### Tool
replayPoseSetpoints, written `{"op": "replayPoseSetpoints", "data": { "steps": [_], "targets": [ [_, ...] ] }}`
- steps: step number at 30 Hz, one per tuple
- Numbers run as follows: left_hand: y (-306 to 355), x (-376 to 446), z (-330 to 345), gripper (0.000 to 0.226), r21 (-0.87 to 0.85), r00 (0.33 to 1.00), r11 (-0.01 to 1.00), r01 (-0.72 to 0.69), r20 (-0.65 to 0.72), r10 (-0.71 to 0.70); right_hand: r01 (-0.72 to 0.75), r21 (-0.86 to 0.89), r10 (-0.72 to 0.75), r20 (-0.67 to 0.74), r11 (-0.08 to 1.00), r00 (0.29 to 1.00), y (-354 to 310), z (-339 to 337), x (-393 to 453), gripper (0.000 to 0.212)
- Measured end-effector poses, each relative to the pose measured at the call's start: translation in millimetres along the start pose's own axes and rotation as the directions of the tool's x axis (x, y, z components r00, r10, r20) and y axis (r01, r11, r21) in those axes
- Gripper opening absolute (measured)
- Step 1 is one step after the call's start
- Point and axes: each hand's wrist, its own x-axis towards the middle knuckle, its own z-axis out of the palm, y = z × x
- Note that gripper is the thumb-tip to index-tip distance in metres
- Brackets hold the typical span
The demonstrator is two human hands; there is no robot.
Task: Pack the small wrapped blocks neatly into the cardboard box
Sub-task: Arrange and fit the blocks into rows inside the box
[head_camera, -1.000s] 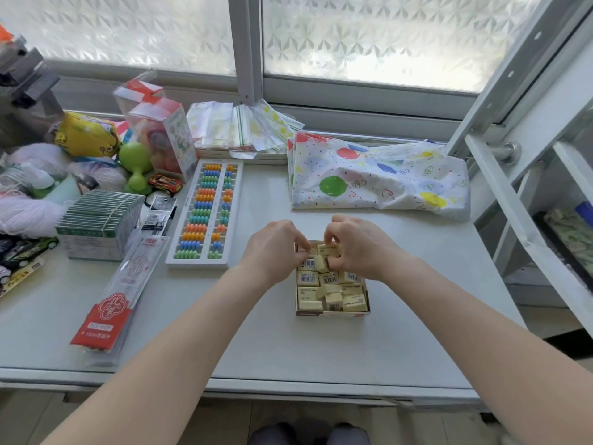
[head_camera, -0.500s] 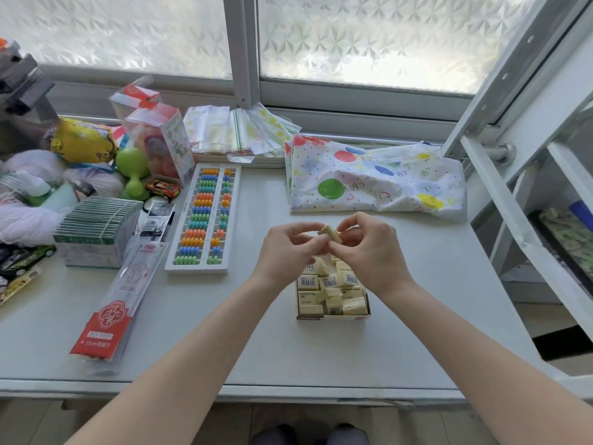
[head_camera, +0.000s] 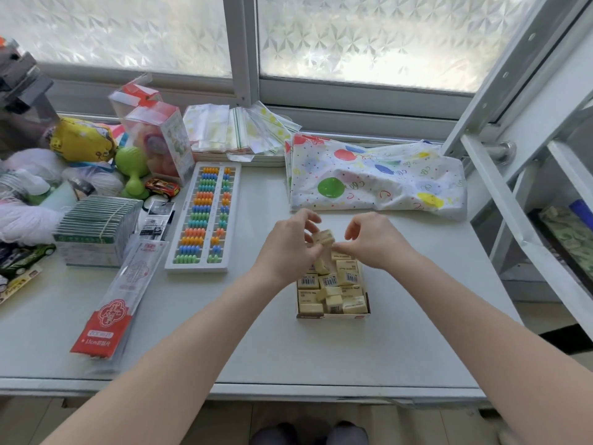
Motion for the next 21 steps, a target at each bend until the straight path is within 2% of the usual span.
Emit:
{"op": "replayPoseSetpoints", "data": {
  "steps": [3,7,12,14,17,21],
  "targets": [
    [-3,1,3,0.027,0.146,0.998,0.987,-0.066,0.014,0.065,-0.07,-0.065,0.075,0.066,0.995,0.995,-6,7,0,0.039],
    [-6,3,1,0.027,0.149,0.996,0.985,-0.083,0.023,0.081,-0.082,-0.086,0.09,0.098,0.993,0.991,-5,6,4,0.031],
    [-6,6,-2,0.022,0.2,0.993,0.974,-0.108,0.075,0.095,-0.099,0.027,0.093,0.161,0.995,0.983,4,6,11,0.021],
    [-4,8,-4,0.018,0.239,0.989,0.964,-0.115,0.116,0.089,-0.049,0.044,0.04,0.183,0.998,0.982,7,3,12,0.02],
    [0,12,-6,0.016,0.273,0.986,0.955,-0.116,0.145,0.079,0.115,0.042,-0.121,0.197,0.992,0.973,5,-5,10,0.019],
    [1,14,-8,0.018,0.249,0.983,0.961,-0.123,0.163,0.083,0.321,-0.056,-0.304,0.205,0.945,0.931,2,-2,5,0.02]
  ]
}}
